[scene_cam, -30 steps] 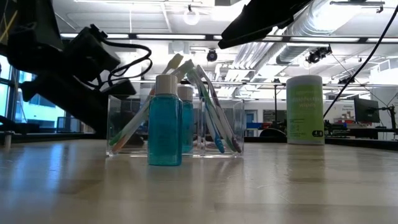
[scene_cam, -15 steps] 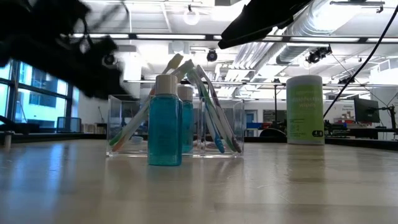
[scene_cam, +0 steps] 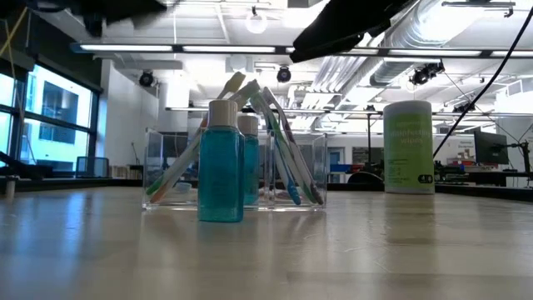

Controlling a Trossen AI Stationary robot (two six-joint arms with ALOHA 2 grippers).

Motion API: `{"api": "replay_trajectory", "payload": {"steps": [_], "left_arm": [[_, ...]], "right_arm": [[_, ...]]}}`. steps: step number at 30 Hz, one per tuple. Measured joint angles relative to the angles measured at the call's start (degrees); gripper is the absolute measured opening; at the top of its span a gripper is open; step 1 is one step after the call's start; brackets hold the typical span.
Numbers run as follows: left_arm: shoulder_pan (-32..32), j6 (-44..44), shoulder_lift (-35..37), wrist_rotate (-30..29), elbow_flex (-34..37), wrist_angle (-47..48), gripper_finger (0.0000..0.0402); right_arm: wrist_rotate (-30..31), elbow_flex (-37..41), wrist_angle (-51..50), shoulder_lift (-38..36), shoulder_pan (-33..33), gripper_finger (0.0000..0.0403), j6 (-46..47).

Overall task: Pick & Place toothbrushing station
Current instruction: Put the violet toothbrush into the transparent organizer

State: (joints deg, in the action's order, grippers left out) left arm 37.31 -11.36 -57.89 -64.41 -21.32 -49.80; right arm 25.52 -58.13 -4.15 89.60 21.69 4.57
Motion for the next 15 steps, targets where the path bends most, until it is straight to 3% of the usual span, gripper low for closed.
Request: {"api": "replay_trajectory", "payload": {"steps": [5, 10, 15], "left_arm": [[3.51, -4.73, -0.02, 10.15, -1.12, -3.08, 0.0002], [6.61, -8.63, -1.22, 11.74, -4.23, 1.01, 0.0002], [9.13, -17.71, -7.15, 11.73, -10.81, 10.28, 0.0002]], "right_arm": [[-0.11, 0.0, 0.91, 0.0, 0.0, 0.0263, -0.08], [-0.27, 0.0, 2.31, 0.0, 0.0, 0.0263, -0.08], [-0.4, 0.0, 2.82, 0.0, 0.0, 0.0263, -0.08]]}}
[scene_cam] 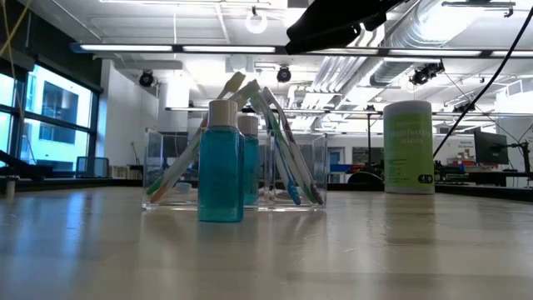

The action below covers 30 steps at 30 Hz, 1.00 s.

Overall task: Pick & Place toothbrushing station
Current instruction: Put the violet toothbrush into the transparent organizer

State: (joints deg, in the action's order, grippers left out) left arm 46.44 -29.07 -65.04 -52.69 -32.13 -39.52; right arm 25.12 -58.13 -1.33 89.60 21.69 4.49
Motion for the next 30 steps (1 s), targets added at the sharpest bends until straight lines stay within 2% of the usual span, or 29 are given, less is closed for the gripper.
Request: {"api": "replay_trajectory", "payload": {"steps": [2, 5, 8, 10, 13, 18, 22, 30], "left_arm": [[1.21, -4.16, -3.61, -1.6, -3.38, 4.79, 0.0002], [3.06, -10.94, -9.77, -9.42, -7.56, 10.06, 0.0003], [4.52, -23.93, -15.15, -18.15, -8.76, 11.42, 0.0003], [5.37, -29.39, -17.2, -20.52, -8.76, 13.58, 0.0003], [6.1, -28.29, -17.91, -22.49, -8.79, 14.55, 0.0003], [7.17, -33.84, -17.91, -25.64, -8.73, 15.56, 0.0003], [7.62, -33.94, -16.57, -25.68, -8.73, 17.25, 0.0003], [7.55, -27.84, -7.13, -26.72, -8.68, 40.13, 0.0003]], "right_arm": [[-0.01, 0.0, 0.0, 0.0, 0.0, 0.0263, 0.0], [-0.01, 0.0, 0.0, 0.0, 0.0, 0.0263, 0.0], [-0.02, 0.0, -0.06, 0.0, 0.02, 0.0263, 0.0], [-0.02, 0.0, -0.11, 0.0, 0.07, 0.0263, 0.0], [-0.2, 0.0, -0.17, 0.0, 0.07, 0.0263, 0.1], [-0.22, 0.0, -0.17, 0.0, 0.07, 0.0263, 0.47], [-0.44, 0.0, -0.14, 0.0, 0.07, 0.0263, 1.53], [-0.44, 0.0, 2.49, 0.0, 0.07, 0.0263, 1.75]]}}
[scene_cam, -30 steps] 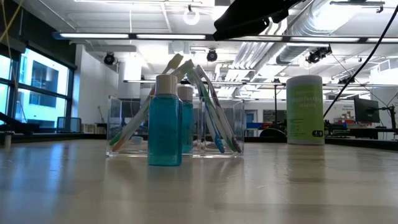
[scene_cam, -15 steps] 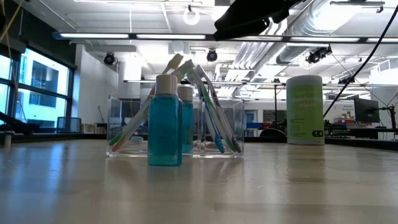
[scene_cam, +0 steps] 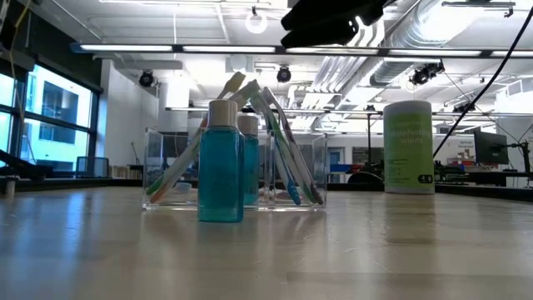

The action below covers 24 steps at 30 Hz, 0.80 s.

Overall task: Pick & Place toothbrushing station
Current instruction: Put the violet toothbrush into the transparent organizer

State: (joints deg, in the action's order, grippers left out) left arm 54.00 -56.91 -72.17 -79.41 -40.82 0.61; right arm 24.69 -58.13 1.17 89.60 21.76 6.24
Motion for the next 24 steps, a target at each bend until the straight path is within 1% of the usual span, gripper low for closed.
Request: {"api": "replay_trajectory", "payload": {"steps": [6, 11, 13, 17, 19, 24], "left_arm": [[-0.02, 4.2, 7.11, 0.57, 0.0, 9.08, 0.0003], [-0.02, 8.41, 11.25, -4.26, 0.02, 19.98, 0.0003], [-0.04, 10.44, 12.77, -4.47, 0.02, 24.44, 0.0003], [-0.48, 10.43, 14.16, 0.57, 0.07, 31.59, 0.0003], [-1.37, 10.69, 14.18, 2.04, 0.07, 33.95, 0.0002], [-4.37, 7.47, 14.07, 8.28, 0.07, 35.46, 0.0002]], "right_arm": [[0.0, 0.0, 1.34, 0.0, -0.15, 0.0263, 0.0], [0.19, 0.0, 1.82, 0.0, -0.89, 0.0263, 0.0], [0.26, 0.0, 2.52, 0.0, -1.06, 0.0263, 0.0], [0.24, 0.0, 4.13, 0.0, -1.61, 0.0263, 0.02], [0.24, 0.0, 4.87, 0.0, -1.78, 0.0263, 0.02], [0.24, 0.0, 6.99, 0.0, -2.45, 0.0263, 0.02]]}}
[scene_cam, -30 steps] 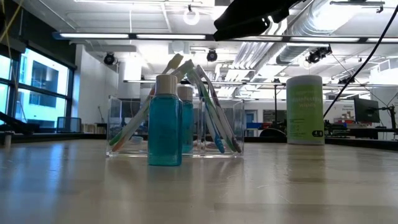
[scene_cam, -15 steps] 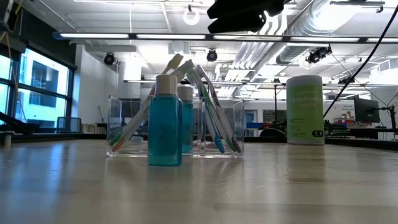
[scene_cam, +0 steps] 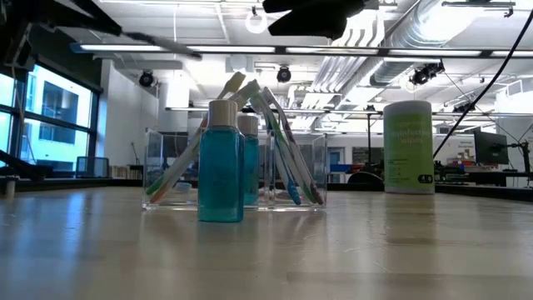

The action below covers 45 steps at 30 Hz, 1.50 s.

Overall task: Pick & Place toothbrushing station
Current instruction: Put the violet toothbrush into the transparent organizer

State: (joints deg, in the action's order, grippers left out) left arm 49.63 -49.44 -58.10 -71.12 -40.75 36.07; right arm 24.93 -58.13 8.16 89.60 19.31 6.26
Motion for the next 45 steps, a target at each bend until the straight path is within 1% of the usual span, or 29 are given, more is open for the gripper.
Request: {"api": "replay_trajectory", "payload": {"steps": [5, 8, 15, 23, 28, 30, 35, 38, 42, 45], "left_arm": [[-3.05, -5.45, 0.0, 2.02, 0.0, 0.0, 0.0002], [-4.84, -7.68, -0.36, 4.73, 0.0, -0.02, 0.0002], [-7.64, -9.05, -5.49, 6.64, 0.0, 0.42, 0.0002], [-9.13, -14.92, -13.51, 4.8, 0.0, 0.33, 0.0002], [-9.84, -15.94, -16.55, 4.82, 0.0, -0.6, 0.0002], [-9.84, -18.36, -17.56, 4.67, 0.0, -2.39, 0.0002], [-9.67, -23.37, -18.63, 4.98, 0.0, -8.87, 0.0002], [-9.67, -24.09, -18.6, 4.31, 0.0, -10.99, 0.0002], [-9.67, -23.9, -18.58, 1.7, 0.0, -11.48, 0.0002], [-9.67, -20.55, -18.58, 0.16, 0.0, -12.53, 0.0002]], "right_arm": [[-0.01, 0.0, 0.91, 0.0, -0.63, 0.0263, 1.21], [0.0, 0.0, 0.98, 0.0, -0.72, 0.0263, 1.63], [-0.02, 0.0, 1.17, 0.0, -0.72, 0.0263, 1.66], [-0.02, 0.0, 1.55, 0.0, -0.72, 0.0263, 2.92], [-0.01, 0.0, 1.51, 0.0, -0.72, 0.0263, 4.07], [-0.02, 0.0, 1.53, 0.0, -0.72, 0.0263, 4.07], [0.0, 0.0, 1.51, 0.0, -1.01, 0.0263, 4.07], [0.01, 0.0, 1.53, 0.0, -1.14, 0.0263, 4.07], [0.0, 0.0, 1.49, 0.0, -1.11, 0.0263, 4.32], [-0.02, 0.0, 1.51, 0.0, -1.09, 0.0263, 4.7]]}}
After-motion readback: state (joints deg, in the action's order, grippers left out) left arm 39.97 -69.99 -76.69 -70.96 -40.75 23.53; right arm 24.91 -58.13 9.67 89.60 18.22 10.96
